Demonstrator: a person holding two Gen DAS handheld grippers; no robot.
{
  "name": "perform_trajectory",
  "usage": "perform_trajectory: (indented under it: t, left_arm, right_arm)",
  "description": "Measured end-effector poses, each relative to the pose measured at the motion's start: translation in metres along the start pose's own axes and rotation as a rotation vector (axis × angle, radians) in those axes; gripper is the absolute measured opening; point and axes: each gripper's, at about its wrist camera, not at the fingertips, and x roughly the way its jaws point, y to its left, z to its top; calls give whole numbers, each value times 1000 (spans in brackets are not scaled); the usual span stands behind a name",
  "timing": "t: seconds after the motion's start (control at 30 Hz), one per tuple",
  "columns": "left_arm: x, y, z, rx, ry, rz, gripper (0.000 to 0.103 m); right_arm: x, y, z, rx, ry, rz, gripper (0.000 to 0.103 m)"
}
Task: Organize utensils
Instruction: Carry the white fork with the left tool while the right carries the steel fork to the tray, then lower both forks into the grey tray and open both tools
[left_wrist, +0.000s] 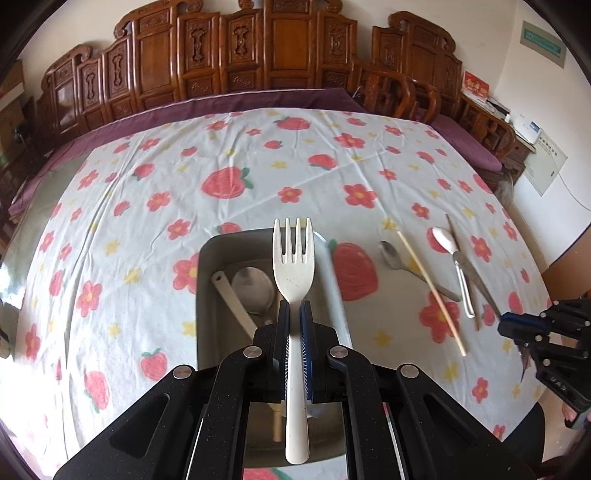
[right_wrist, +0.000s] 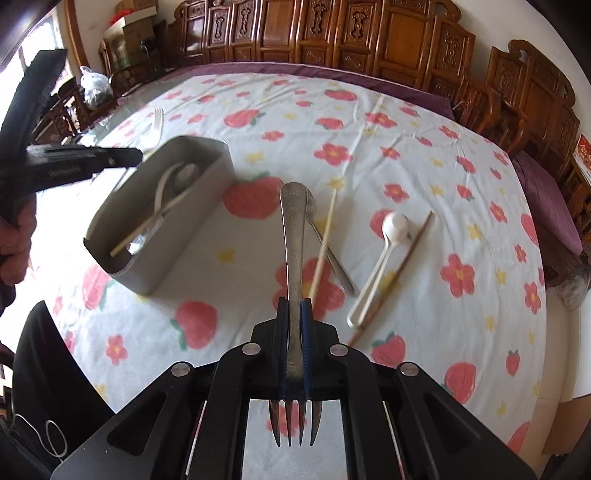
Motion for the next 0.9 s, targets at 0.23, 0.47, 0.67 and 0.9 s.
perform_trajectory:
  t: [0.23,0.47,0.67,0.9]
  left_arm:
    - [5,16,2,-29,6,1,6]
    - [-9,33,-8,-57,-18,-25,21]
    - [-32,48,-19,-55,-54,-16,22]
    - [-50,71,-31,-64,-77,17,22]
  right_arm:
    - [1,29,34,-8,-37,49,8]
    - [7,62,61,-9,-62,113,8]
    - [21,91,80,3,-72,156,8]
    - [46,117,94,31,-53,209,8]
